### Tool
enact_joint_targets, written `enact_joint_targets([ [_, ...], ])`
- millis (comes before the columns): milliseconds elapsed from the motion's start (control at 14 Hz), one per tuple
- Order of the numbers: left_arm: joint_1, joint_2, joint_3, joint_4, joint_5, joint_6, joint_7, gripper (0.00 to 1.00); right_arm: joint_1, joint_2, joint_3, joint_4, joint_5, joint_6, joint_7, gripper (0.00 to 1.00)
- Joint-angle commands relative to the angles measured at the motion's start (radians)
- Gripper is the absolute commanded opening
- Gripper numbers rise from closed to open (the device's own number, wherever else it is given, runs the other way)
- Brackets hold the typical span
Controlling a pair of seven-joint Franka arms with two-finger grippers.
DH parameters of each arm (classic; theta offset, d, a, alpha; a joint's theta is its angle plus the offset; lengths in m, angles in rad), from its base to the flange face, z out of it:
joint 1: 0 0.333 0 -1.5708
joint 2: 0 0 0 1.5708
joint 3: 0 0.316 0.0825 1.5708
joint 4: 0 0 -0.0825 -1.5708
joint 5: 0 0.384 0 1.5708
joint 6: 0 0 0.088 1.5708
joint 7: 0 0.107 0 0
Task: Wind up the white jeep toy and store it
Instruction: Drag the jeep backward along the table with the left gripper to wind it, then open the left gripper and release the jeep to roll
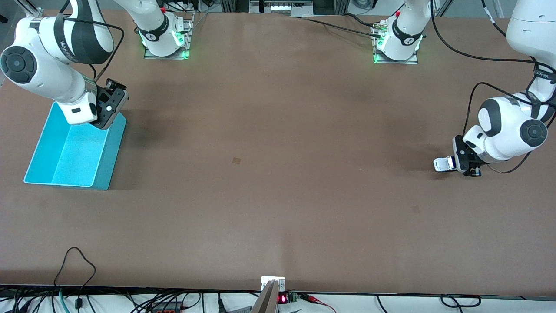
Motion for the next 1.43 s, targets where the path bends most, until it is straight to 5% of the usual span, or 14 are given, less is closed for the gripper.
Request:
enact_joint_targets([
  [0,0.042,0.112,-0.005,0.063,0.031,0.031,0.066,0.16,-0.007,0.011,0.002,0.018,-0.008,-0.005,-0.021,1.00],
  [500,0.077,0.118,-0.008,0.072,0.031,0.029,0.115,0.21,-0.007,0.012,0.002,0.018,-0.008,-0.005,-0.021,1.00],
  [571,0.077,0.110,-0.015,0.072,0.030,0.025,0.115,0.30,-0.007,0.012,0.002,0.018,-0.008,-0.005,-0.021,1.00],
  [714,0.105,0.057,-0.079,0.073,0.024,-0.032,0.115,1.00,-0.007,0.017,0.002,0.018,-0.008,-0.005,-0.021,1.00],
  [929,0.108,-0.049,-0.143,0.086,0.024,-0.178,0.113,1.00,-0.010,0.017,0.002,0.018,-0.008,-0.005,-0.021,1.00],
  [1357,0.106,-0.141,-0.237,0.084,0.016,-0.261,0.113,1.00,-0.013,0.017,0.002,0.018,-0.008,-0.005,-0.021,1.00],
])
